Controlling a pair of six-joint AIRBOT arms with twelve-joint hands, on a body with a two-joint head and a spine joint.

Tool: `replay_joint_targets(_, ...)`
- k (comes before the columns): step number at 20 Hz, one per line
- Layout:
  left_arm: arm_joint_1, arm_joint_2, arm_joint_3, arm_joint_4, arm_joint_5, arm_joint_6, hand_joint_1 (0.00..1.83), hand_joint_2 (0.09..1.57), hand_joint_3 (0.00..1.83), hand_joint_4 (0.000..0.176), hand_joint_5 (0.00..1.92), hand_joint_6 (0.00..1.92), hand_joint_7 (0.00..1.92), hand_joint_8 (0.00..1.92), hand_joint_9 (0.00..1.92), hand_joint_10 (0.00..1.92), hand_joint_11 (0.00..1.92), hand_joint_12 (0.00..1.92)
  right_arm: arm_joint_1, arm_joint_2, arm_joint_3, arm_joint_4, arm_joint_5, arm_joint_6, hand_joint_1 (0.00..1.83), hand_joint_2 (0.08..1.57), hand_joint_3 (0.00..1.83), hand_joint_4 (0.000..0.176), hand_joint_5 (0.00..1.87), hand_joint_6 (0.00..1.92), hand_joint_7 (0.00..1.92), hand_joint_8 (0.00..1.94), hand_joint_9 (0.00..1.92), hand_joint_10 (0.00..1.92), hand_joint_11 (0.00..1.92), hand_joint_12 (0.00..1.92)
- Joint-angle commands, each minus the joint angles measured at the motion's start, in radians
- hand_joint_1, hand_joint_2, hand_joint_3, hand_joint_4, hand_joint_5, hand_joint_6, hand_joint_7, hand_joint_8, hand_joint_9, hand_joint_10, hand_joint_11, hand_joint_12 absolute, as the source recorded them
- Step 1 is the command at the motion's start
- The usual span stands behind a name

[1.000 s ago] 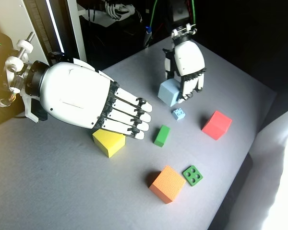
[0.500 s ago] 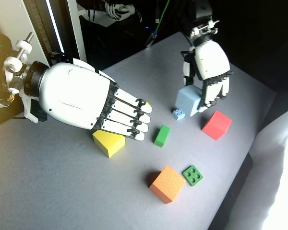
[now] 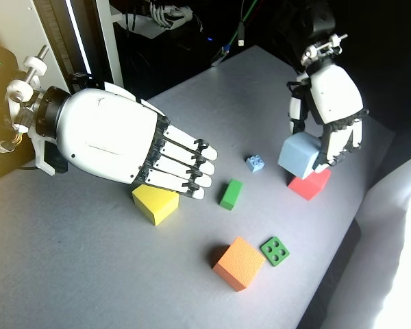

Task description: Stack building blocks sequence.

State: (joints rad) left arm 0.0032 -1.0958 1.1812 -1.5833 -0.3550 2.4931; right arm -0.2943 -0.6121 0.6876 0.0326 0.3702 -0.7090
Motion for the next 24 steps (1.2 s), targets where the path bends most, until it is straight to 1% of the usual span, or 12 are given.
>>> replay_joint_targets(1, -0.005, 0.007, 0.013, 0.039, 0.013, 0.005, 1.37, 1.13, 0.00, 0.000, 0.93, 0.89, 1.01, 1.06, 0.80, 1.33, 0.46, 1.38, 0.007, 0.012, -0.001, 0.005, 0.121, 0.004, 0.26, 1.35, 0.00, 0.000, 0.17, 0.00, 0.17, 0.00, 0.18, 0.00, 0.00, 0.45)
replay_joint_targets(3, -0.001, -0.007, 0.050, 0.048, 0.037, 0.006, 1.37, 1.13, 0.00, 0.000, 0.91, 0.90, 1.02, 1.05, 0.79, 1.34, 0.47, 1.43, 0.007, 0.012, -0.001, 0.005, 0.121, 0.004, 0.31, 1.34, 0.00, 0.000, 0.21, 0.01, 0.20, 0.01, 0.20, 0.01, 0.00, 0.55)
replay_joint_targets(5, 0.003, -0.022, 0.088, 0.053, 0.064, 0.006, 1.38, 1.13, 0.00, 0.000, 0.91, 0.89, 1.02, 1.04, 0.81, 1.33, 0.49, 1.41, 0.006, 0.012, -0.001, 0.005, 0.121, 0.004, 0.29, 1.35, 0.00, 0.000, 0.20, 0.00, 0.19, 0.00, 0.18, 0.00, 0.00, 0.50)
replay_joint_targets(7, 0.008, -0.030, 0.120, 0.058, 0.086, 0.006, 1.38, 1.12, 0.00, 0.000, 0.92, 0.89, 1.05, 0.99, 0.83, 1.30, 0.47, 1.34, 0.006, 0.012, -0.001, 0.005, 0.121, 0.004, 0.32, 1.33, 0.00, 0.000, 0.23, 0.01, 0.22, 0.01, 0.21, 0.01, 0.00, 0.59)
replay_joint_targets(9, 0.014, -0.031, 0.144, 0.060, 0.103, 0.006, 1.37, 1.13, 0.00, 0.000, 0.90, 0.91, 1.02, 1.04, 0.81, 1.33, 0.50, 1.34, 0.006, 0.012, -0.001, 0.005, 0.121, 0.004, 0.31, 1.34, 0.00, 0.000, 0.20, 0.00, 0.20, 0.00, 0.19, 0.00, 0.00, 0.50)
replay_joint_targets(10, 0.016, -0.031, 0.153, 0.060, 0.109, 0.006, 1.37, 1.14, 0.00, 0.000, 0.88, 0.94, 1.00, 1.07, 0.79, 1.37, 0.47, 1.38, 0.006, 0.012, -0.001, 0.005, 0.121, 0.004, 0.34, 1.33, 0.00, 0.000, 0.23, 0.01, 0.23, 0.01, 0.22, 0.01, 0.00, 0.60)
replay_joint_targets(11, 0.019, -0.030, 0.163, 0.062, 0.117, 0.006, 1.37, 1.13, 0.00, 0.000, 0.90, 0.91, 1.01, 1.05, 0.81, 1.35, 0.49, 1.42, 0.006, 0.012, -0.001, 0.005, 0.121, 0.004, 0.35, 1.32, 0.00, 0.000, 0.26, 0.01, 0.24, 0.01, 0.23, 0.01, 0.00, 0.61)
replay_joint_targets(13, 0.025, -0.029, 0.180, 0.065, 0.128, 0.006, 1.38, 1.12, 0.00, 0.000, 0.90, 0.91, 1.03, 1.03, 0.82, 1.31, 0.49, 1.40, 0.006, 0.012, -0.001, 0.005, 0.121, 0.004, 0.30, 1.34, 0.00, 0.000, 0.24, 0.00, 0.24, 0.00, 0.23, 0.00, 0.00, 0.66)
replay_joint_targets(14, 0.026, -0.029, 0.187, 0.068, 0.129, 0.006, 1.37, 1.13, 0.00, 0.000, 0.90, 0.92, 1.03, 1.04, 0.81, 1.33, 0.46, 1.39, 0.006, 0.012, -0.001, 0.005, 0.121, 0.004, 0.28, 1.35, 0.00, 0.000, 0.22, 0.00, 0.21, 0.00, 0.20, 0.00, 0.00, 0.58)
replay_joint_targets(21, 0.035, -0.037, 0.228, 0.072, 0.145, 0.006, 1.38, 1.13, 0.00, 0.000, 0.89, 0.89, 1.03, 1.02, 0.80, 1.38, 0.47, 1.46, 0.006, 0.012, -0.003, 0.005, 0.121, 0.004, 0.32, 1.34, 0.00, 0.000, 0.24, 0.00, 0.22, 0.00, 0.22, 0.00, 0.00, 0.62)
replay_joint_targets(23, 0.035, -0.039, 0.228, 0.073, 0.145, 0.006, 1.38, 1.13, 0.00, 0.000, 0.91, 0.88, 1.03, 1.02, 0.80, 1.36, 0.47, 1.41, 0.006, 0.012, -0.003, 0.005, 0.121, 0.004, 0.27, 1.35, 0.00, 0.000, 0.24, 0.00, 0.23, 0.00, 0.23, 0.00, 0.00, 0.65)
replay_joint_targets(24, 0.036, -0.039, 0.228, 0.072, 0.145, 0.006, 1.37, 1.14, 0.00, 0.000, 0.90, 0.91, 1.00, 1.06, 0.79, 1.37, 0.49, 1.40, 0.006, 0.012, -0.003, 0.005, 0.121, 0.004, 0.32, 1.33, 0.00, 0.000, 0.28, 0.01, 0.22, 0.00, 0.22, 0.00, 0.00, 0.61)
